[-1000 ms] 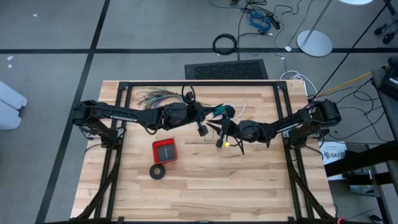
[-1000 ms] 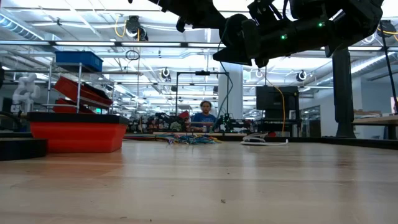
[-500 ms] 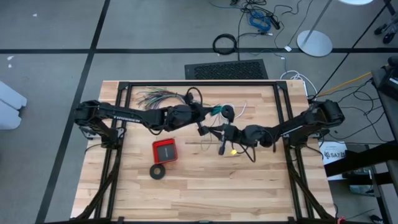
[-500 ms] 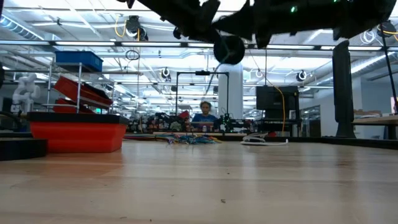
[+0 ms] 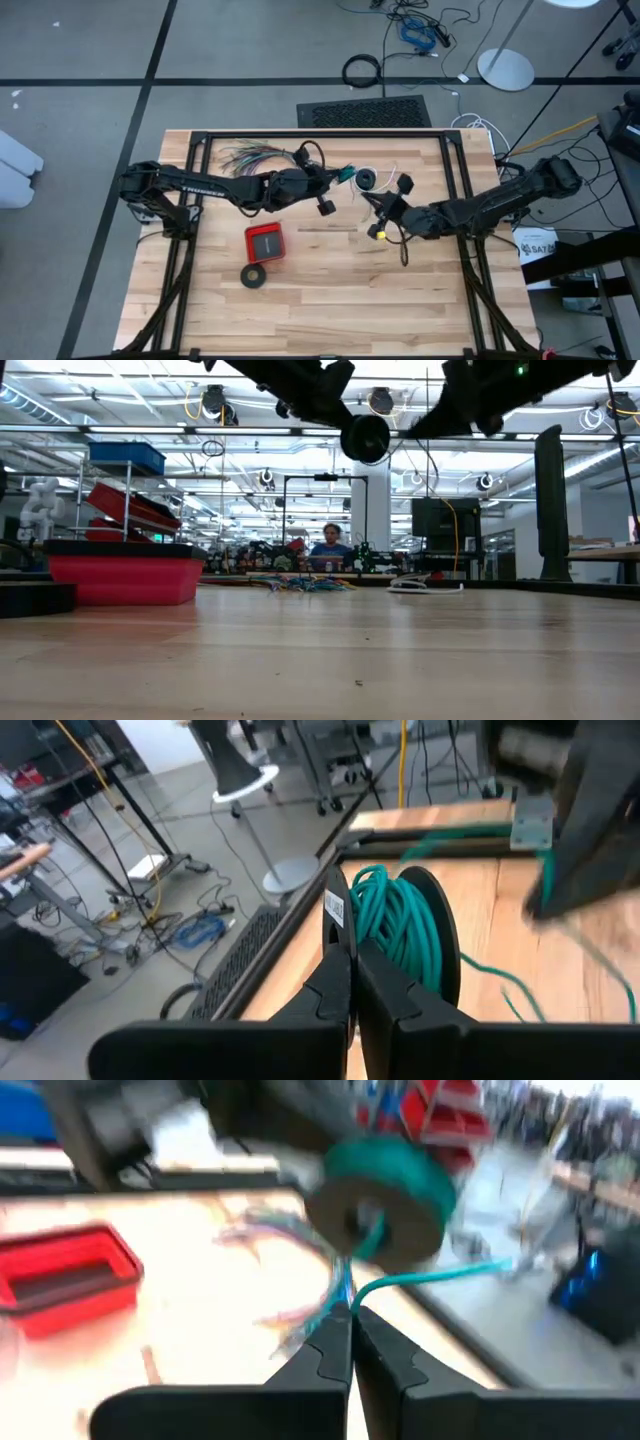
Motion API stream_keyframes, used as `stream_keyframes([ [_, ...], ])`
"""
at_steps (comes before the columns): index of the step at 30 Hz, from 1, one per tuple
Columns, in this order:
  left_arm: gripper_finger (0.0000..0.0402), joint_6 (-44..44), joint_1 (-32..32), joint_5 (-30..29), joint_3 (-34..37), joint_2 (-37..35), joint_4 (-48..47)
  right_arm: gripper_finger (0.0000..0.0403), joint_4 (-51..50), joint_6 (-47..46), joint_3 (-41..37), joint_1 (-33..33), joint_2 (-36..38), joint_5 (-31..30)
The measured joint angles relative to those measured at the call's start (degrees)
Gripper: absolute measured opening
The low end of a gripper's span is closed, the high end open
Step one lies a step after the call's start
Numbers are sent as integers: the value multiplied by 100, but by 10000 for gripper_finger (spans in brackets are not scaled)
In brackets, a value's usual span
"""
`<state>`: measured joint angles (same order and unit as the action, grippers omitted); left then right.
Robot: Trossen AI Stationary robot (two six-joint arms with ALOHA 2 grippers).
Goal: Coil cords
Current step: Uncoil the green wire from the spool
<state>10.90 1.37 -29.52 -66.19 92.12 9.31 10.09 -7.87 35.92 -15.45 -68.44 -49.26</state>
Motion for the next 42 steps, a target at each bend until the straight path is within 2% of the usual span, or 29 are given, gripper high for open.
stream_keyframes([
  [2,4,20,0,3,0,-2,178,0,-177,-384,0,26,-85,359],
  [5,4,111,19,7,0,-7,416,0,40,-469,-6,37,-320,1011],
  [10,4,186,77,-20,0,-7,448,0,1214,15,-9,-137,-604,1973],
  [13,4,240,129,-143,0,-9,269,0,1722,365,-8,-316,-612,2260],
  [17,4,253,133,-229,0,-9,167,0,1632,388,-4,-519,-387,2252],
  [22,4,301,125,-229,0,-9,224,11,347,-416,-2,-568,-164,2254],
  [26,4,300,125,-227,0,-9,220,49,-740,-1106,-2,-581,-138,2266],
  [31,4,299,125,-227,0,-9,220,122,-1609,-1601,-3,-605,-132,2213],
  [35,4,293,125,-220,0,-9,231,156,-1121,-1079,-4,-704,-107,1716],
  [40,4,94,125,-25,0,-9,286,155,112,275,-2,-818,-107,894],
  [42,4,-27,125,124,0,-9,343,150,413,579,-2,-686,-141,843],
])
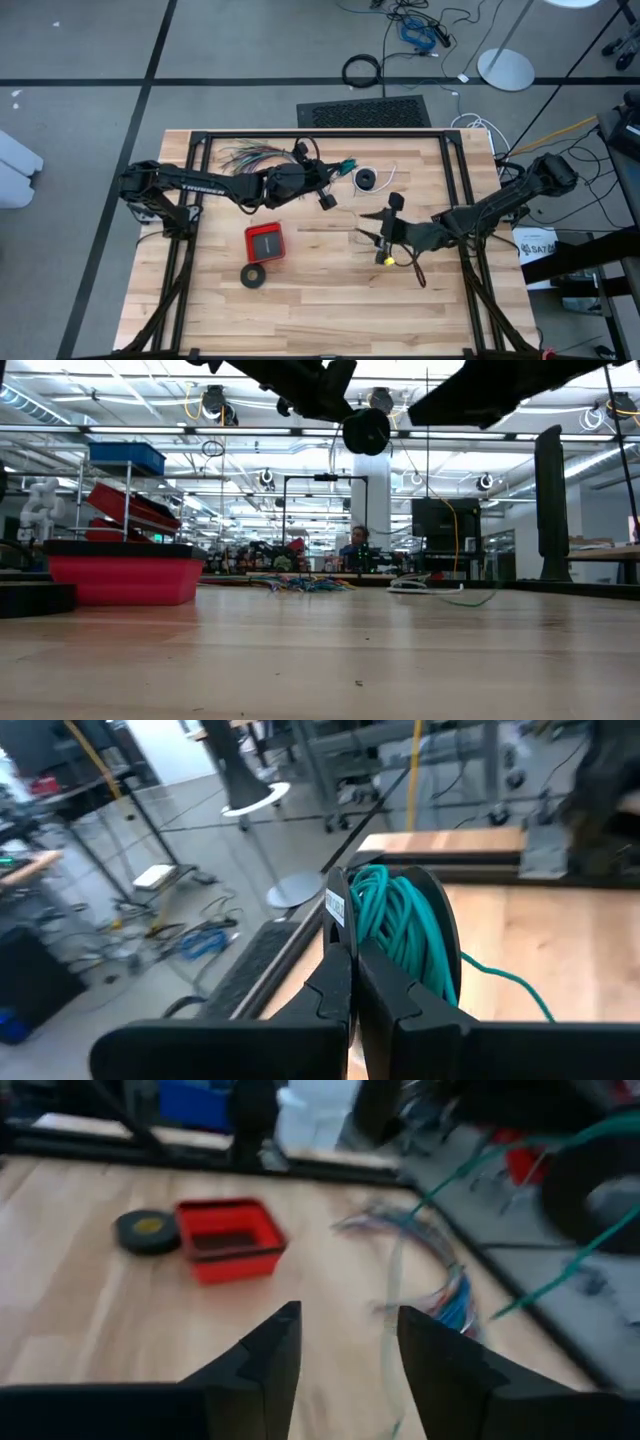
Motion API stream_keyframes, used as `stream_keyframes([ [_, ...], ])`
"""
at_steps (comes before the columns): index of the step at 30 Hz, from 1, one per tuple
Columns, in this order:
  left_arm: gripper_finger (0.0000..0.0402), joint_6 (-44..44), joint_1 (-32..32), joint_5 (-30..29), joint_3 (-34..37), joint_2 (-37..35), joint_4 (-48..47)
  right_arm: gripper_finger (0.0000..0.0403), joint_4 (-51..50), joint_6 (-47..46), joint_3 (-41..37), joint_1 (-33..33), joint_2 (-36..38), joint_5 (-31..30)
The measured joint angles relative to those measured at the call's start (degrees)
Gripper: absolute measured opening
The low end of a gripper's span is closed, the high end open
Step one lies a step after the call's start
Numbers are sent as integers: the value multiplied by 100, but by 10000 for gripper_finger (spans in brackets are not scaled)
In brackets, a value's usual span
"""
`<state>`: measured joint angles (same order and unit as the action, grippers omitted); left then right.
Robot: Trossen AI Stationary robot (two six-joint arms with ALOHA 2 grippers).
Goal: Coil cords
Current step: Uncoil the green wire from the spool
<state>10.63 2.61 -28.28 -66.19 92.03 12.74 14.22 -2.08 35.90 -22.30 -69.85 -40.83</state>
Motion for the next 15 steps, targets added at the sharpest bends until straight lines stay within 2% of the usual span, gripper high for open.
stream_keyframes([
  [6,4,-334,-35,495,0,0,245,138,875,342,0,448,-361,360],
  [13,4,-435,-132,683,0,42,322,137,2371,853,0,769,-1022,573],
  [15,4,-433,-156,685,0,57,304,137,2646,878,0,877,-1161,841],
])
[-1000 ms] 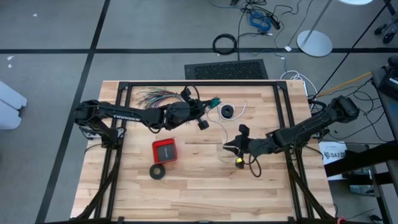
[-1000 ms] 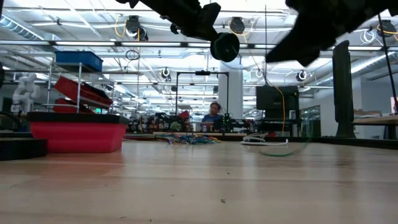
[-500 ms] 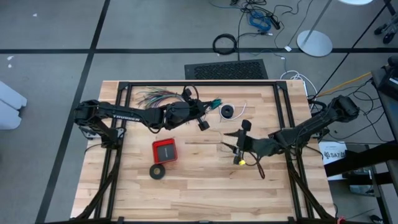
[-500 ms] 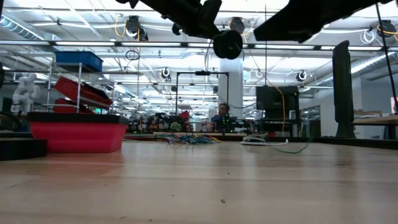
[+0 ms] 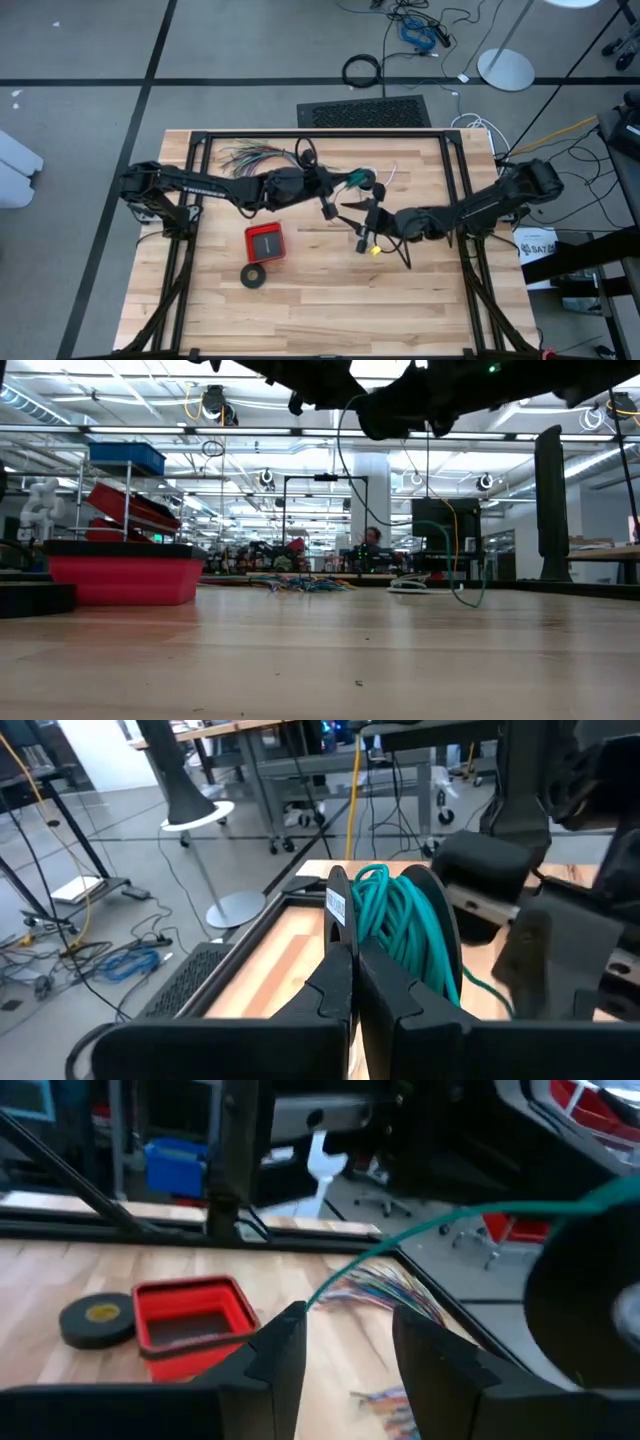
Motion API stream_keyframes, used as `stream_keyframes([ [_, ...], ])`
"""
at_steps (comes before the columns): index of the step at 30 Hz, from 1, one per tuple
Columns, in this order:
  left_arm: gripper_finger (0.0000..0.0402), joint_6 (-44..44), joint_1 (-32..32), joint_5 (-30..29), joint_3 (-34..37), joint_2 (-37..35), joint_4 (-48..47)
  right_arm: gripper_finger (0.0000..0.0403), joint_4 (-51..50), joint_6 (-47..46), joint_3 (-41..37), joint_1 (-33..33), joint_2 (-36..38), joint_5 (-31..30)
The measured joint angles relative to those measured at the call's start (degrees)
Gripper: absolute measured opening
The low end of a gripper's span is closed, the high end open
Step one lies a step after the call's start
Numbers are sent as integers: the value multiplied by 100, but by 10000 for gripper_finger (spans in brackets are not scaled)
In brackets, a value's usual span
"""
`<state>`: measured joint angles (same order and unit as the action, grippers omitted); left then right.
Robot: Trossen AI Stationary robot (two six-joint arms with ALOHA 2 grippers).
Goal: Coil cords
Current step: Uncoil the green wire from the spool
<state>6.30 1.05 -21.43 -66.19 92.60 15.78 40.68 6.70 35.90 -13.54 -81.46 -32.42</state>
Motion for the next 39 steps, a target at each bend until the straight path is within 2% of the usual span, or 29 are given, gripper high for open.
stream_keyframes([
  [3,4,-1,-8,0,0,6,-7,137,216,-115,0,125,-164,240],
  [13,4,-1,-12,24,0,6,-1,137,623,-290,0,445,-294,261],
  [19,4,1,-6,-15,0,6,-22,137,892,-524,0,664,-290,909],
  [39,4,5,-12,-26,2,6,-198,136,676,-907,-2,673,-280,1402],
])
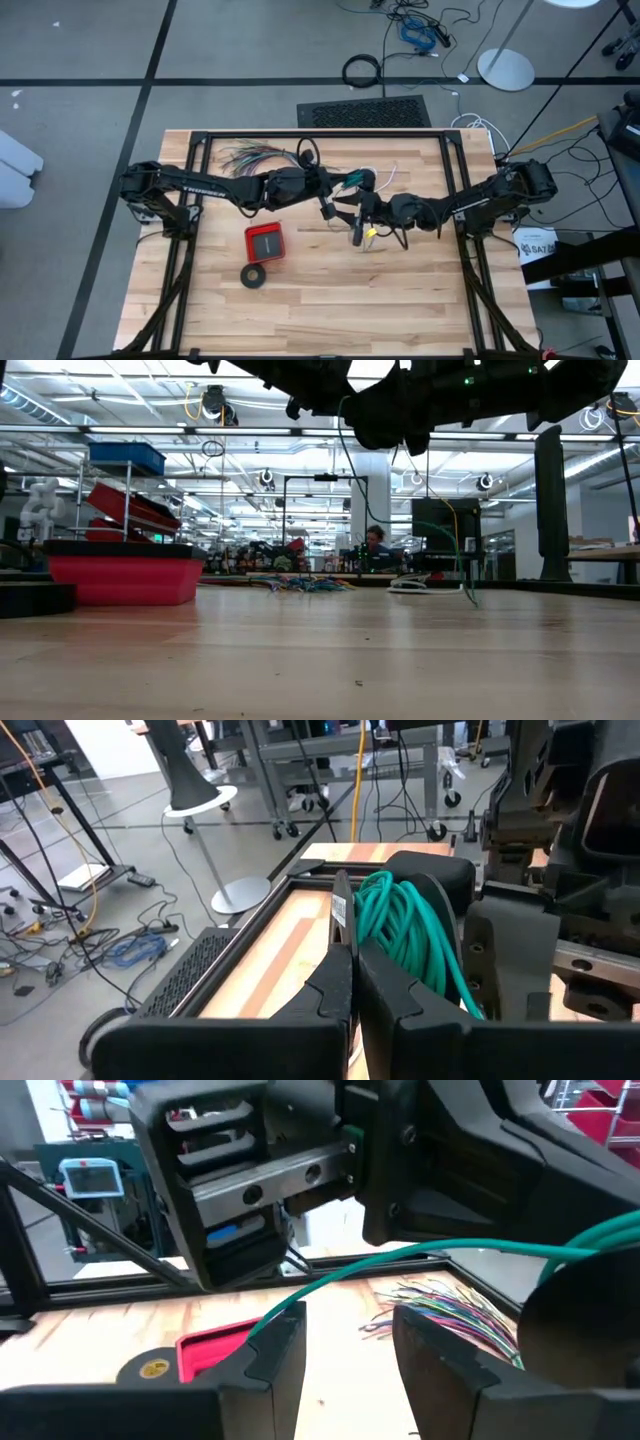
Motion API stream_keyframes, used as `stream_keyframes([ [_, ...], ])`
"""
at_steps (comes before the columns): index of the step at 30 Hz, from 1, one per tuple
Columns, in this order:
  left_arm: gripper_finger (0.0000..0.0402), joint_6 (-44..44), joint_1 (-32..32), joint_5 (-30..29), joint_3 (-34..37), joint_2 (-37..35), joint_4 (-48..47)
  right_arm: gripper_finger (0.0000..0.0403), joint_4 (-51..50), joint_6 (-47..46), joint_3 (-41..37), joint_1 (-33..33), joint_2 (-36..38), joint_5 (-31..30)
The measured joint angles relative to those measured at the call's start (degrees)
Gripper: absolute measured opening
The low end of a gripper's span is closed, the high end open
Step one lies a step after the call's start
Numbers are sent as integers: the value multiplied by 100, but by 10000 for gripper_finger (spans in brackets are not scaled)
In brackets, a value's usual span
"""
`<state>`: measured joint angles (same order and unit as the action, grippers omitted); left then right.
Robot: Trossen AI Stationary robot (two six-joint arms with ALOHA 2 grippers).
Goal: Coil cords
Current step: Uncoil the green wire from the spool
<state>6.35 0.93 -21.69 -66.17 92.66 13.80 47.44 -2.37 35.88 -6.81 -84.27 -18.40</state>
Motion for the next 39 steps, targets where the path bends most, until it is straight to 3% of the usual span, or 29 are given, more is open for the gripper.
stream_keyframes([
  [6,4,-4,0,10,0,0,26,105,221,9,0,0,-2,77],
  [12,5,-6,-6,63,0,0,-129,11,-127,131,0,-13,65,36],
  [20,5,-4,-17,144,-2,7,-284,14,-1492,-43,3,-30,701,113],
  [24,5,-4,-11,125,-2,7,-301,31,-1654,-102,4,-45,991,312],
  [28,5,-4,-11,127,-2,7,-289,76,-1566,-214,7,-42,1015,413],
  [34,5,-6,-11,194,-2,7,-225,154,-1358,-617,7,-26,594,372],
  [39,5,-6,0,133,-2,7,-300,172,-452,-666,7,9,113,203],
])
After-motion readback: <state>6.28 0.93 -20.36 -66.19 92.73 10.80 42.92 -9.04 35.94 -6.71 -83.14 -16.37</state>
